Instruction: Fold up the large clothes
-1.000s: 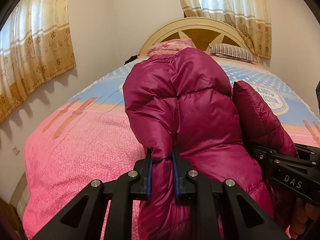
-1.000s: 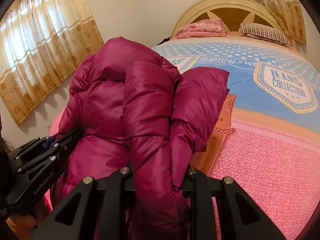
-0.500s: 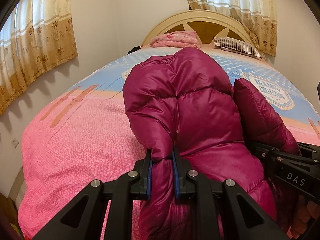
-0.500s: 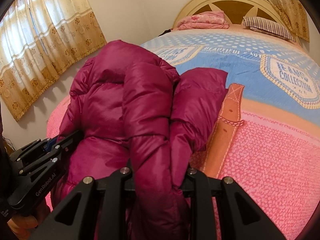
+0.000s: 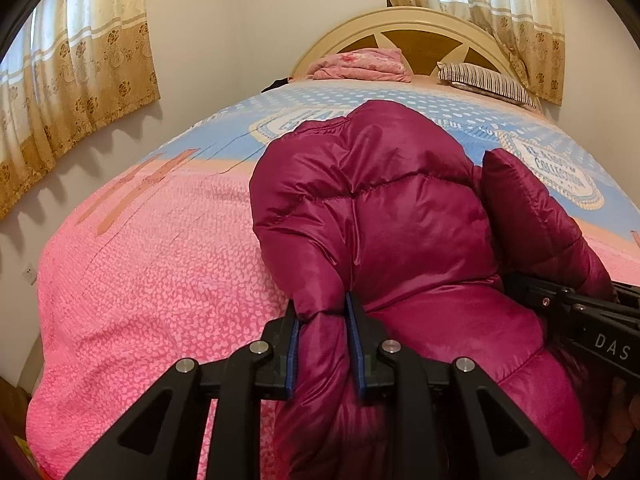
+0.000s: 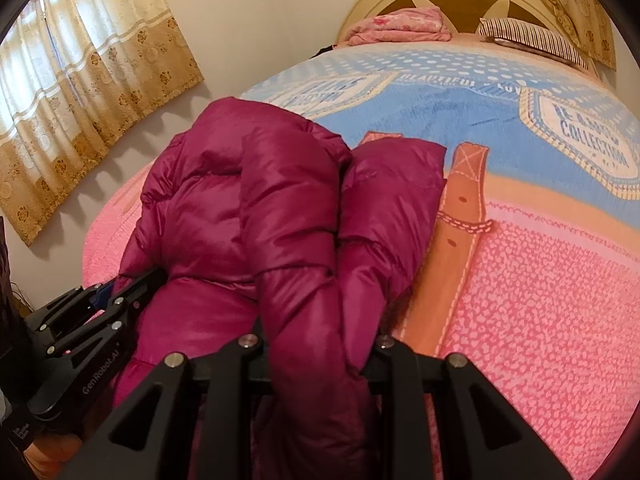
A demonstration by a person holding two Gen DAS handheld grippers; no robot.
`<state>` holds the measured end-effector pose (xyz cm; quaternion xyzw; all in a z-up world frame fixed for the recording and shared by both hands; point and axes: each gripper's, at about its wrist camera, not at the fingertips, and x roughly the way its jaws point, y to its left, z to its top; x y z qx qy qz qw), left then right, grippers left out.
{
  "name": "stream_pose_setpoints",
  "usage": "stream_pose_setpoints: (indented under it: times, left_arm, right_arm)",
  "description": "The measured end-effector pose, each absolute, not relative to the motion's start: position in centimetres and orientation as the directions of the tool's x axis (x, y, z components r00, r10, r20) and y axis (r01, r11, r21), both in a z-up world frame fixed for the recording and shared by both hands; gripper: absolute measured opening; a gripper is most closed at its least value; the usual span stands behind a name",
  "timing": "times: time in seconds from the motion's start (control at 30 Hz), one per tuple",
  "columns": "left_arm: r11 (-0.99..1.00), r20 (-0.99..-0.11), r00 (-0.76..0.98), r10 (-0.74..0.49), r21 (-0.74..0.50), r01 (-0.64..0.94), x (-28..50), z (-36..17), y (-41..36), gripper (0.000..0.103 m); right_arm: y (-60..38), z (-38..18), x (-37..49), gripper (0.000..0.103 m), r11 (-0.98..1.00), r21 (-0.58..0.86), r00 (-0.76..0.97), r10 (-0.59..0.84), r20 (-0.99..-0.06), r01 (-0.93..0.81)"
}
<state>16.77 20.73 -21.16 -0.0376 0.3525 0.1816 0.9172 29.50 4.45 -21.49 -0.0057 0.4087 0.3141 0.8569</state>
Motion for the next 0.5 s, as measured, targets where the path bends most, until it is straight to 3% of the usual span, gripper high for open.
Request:
stream_pose_setpoints:
  times: [0.37, 0.5]
  left_arm:
    - [0.92, -0.661, 0.674, 0.33, 0.065, -0.386, 17.12, -21.96, 20.43, 0.035]
    - [0.908, -0.66, 0.663, 0.354, 0.071, -0.414, 17.02, -21.89, 20.53, 0.049]
  right_arm:
    - [4.51, -22.23, 29.78, 0.029, 0.809, 0.253, 0.461, 0.526, -0.714, -0.531]
    - [4.58, -22.18, 29.85, 0.033, 0.813, 0.25, 0.46, 0.519, -0.72, -0.526]
